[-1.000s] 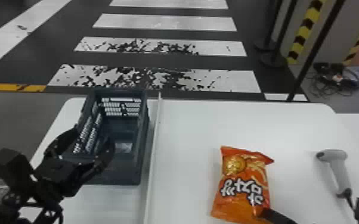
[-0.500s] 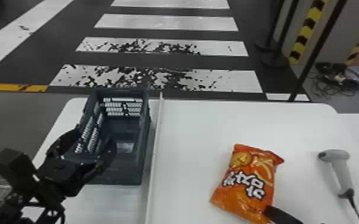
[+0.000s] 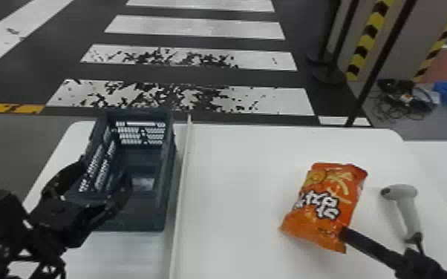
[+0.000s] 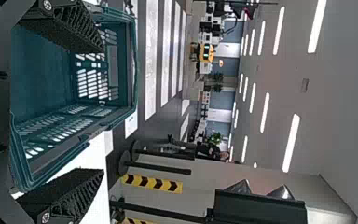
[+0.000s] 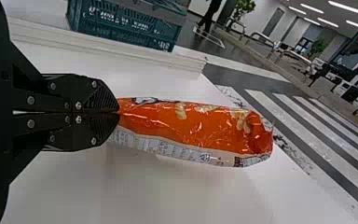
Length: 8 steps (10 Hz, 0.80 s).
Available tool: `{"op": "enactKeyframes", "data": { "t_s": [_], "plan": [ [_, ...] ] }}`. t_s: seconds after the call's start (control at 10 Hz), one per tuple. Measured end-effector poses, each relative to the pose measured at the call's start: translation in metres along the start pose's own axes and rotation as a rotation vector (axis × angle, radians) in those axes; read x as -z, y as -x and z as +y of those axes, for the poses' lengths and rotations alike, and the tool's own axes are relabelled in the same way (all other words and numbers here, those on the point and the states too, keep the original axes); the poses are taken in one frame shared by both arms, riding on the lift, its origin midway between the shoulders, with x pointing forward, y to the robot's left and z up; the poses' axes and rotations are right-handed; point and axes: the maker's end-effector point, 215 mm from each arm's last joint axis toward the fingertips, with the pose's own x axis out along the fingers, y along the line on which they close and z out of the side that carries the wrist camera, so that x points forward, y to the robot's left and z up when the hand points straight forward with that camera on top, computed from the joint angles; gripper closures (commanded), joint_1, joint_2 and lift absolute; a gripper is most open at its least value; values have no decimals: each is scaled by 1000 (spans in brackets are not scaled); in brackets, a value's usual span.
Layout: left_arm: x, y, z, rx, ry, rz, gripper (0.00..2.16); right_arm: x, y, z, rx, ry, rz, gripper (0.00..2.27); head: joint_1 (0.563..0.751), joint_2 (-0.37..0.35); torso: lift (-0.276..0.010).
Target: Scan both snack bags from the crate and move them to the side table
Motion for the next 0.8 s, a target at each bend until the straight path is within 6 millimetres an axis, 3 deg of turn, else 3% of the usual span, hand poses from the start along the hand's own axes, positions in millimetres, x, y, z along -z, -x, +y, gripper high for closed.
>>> {"op": "enactKeyframes", "data": {
  "t_s": [0.3,0.5,0.8],
  "plan": [
    [0,-1,1,1,-5,3,93,-41,14,-11,235,255,-16,2240,695,-106,-99],
    [0,-2,1,2,-7,7,93,-50,16,-19,442,490,19,2240,695,-122,-99],
    [1,-2,1,5,-10,13,93,-58,16,-10,670,793,46,2240,695,-121,-99]
  ]
}}
